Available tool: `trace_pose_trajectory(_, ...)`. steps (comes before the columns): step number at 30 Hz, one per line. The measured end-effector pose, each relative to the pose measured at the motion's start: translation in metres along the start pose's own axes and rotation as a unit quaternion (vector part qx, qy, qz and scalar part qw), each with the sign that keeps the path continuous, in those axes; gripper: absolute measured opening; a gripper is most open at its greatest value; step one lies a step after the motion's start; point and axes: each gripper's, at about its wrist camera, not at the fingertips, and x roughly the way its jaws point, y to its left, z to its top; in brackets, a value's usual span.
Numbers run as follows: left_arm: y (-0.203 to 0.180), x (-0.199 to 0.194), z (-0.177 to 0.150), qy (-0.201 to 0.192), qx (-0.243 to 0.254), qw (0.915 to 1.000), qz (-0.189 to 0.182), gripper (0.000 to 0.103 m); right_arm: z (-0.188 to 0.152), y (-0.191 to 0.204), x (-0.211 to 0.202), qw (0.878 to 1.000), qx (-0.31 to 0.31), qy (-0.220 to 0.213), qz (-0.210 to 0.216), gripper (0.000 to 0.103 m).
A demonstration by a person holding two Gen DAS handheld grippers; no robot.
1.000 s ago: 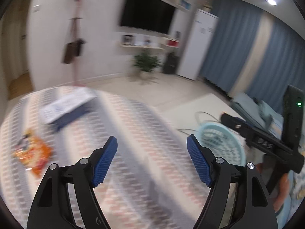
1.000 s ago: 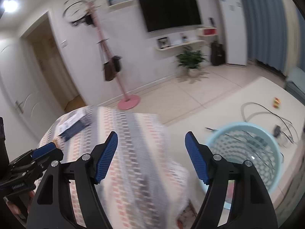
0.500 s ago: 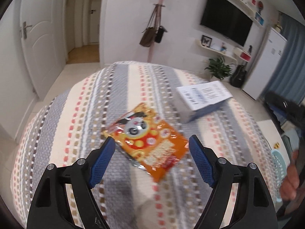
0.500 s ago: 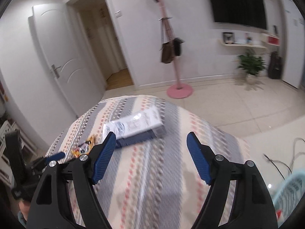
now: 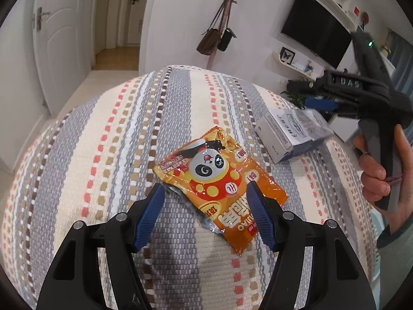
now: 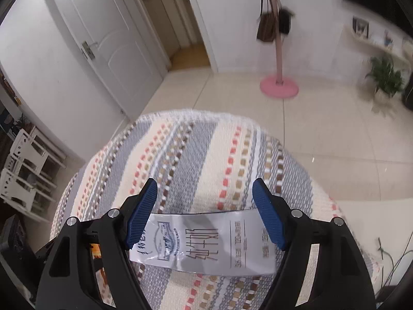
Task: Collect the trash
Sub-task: 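Grasp the orange snack bag with the left tool while the right tool grasps the white milk carton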
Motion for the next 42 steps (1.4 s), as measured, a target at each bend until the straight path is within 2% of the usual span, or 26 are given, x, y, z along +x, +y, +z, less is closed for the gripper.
trace_pose_trajectory(4,0.009,-0.002,-0.001,-0.002,-0.008,1.0,-0.002,0.065,-0.013,-0.006,-0.01,0.999,0.003,0.037,0.031,0.072)
trace_pose_trajectory(9,0.008,-0.003,0.0,-0.006,-0.015,0.9999,0.001,0.065,-0.055,0.005,-0.029,0.996,-0.013,0.06,0.072,0.073)
trace_pose_trajectory(13,0.013,-0.005,0.001,-0.008,-0.03,0.9995,-0.005,0.065,-0.091,0.026,-0.043,0.994,-0.035,0.06,0.089,0.082)
trace_pose_trajectory(16,0.015,-0.006,0.0,-0.009,-0.035,0.9993,-0.011,0.067,-0.11,0.045,-0.045,0.995,-0.053,0.052,0.061,0.083)
trace_pose_trajectory(18,0.016,-0.007,0.0,-0.011,-0.036,0.9992,-0.014,0.07,-0.124,0.06,-0.046,0.995,-0.082,0.045,0.019,0.083)
trace_pose_trajectory(20,0.015,-0.007,-0.001,-0.007,-0.035,0.9991,-0.025,0.077,-0.135,0.07,-0.046,0.994,-0.102,0.037,-0.027,0.081)
trace_pose_trajectory(22,0.009,-0.004,0.001,0.003,-0.029,0.999,-0.033,0.08,-0.142,0.074,-0.049,0.991,-0.111,0.025,-0.066,0.051)
trace_pose_trajectory(27,-0.01,0.012,0.009,0.041,-0.023,0.9976,-0.052,0.088,-0.153,0.062,-0.078,0.99,-0.1,-0.025,-0.099,0.05)
trace_pose_trajectory(29,-0.017,0.022,0.016,0.061,-0.018,0.9972,-0.038,0.095,-0.157,0.054,-0.092,0.989,-0.091,-0.038,-0.109,0.05)
trace_pose_trajectory(33,-0.038,0.042,0.029,0.088,0.016,0.9958,0.02,0.095,-0.164,0.039,-0.103,0.992,-0.062,-0.047,-0.101,0.051)
trace_pose_trajectory(36,-0.051,0.052,0.029,0.097,0.056,0.9915,0.067,0.095,-0.17,0.024,-0.11,0.993,-0.038,-0.052,-0.104,0.051)
trace_pose_trajectory(39,-0.057,0.05,0.02,0.086,0.086,0.988,0.095,0.09,-0.176,0.013,-0.113,0.994,-0.019,-0.056,-0.094,0.051)
trace_pose_trajectory(42,-0.056,0.04,0.012,0.073,0.102,0.9879,0.092,0.076,-0.182,0.009,-0.118,0.994,-0.012,-0.061,-0.095,0.051)
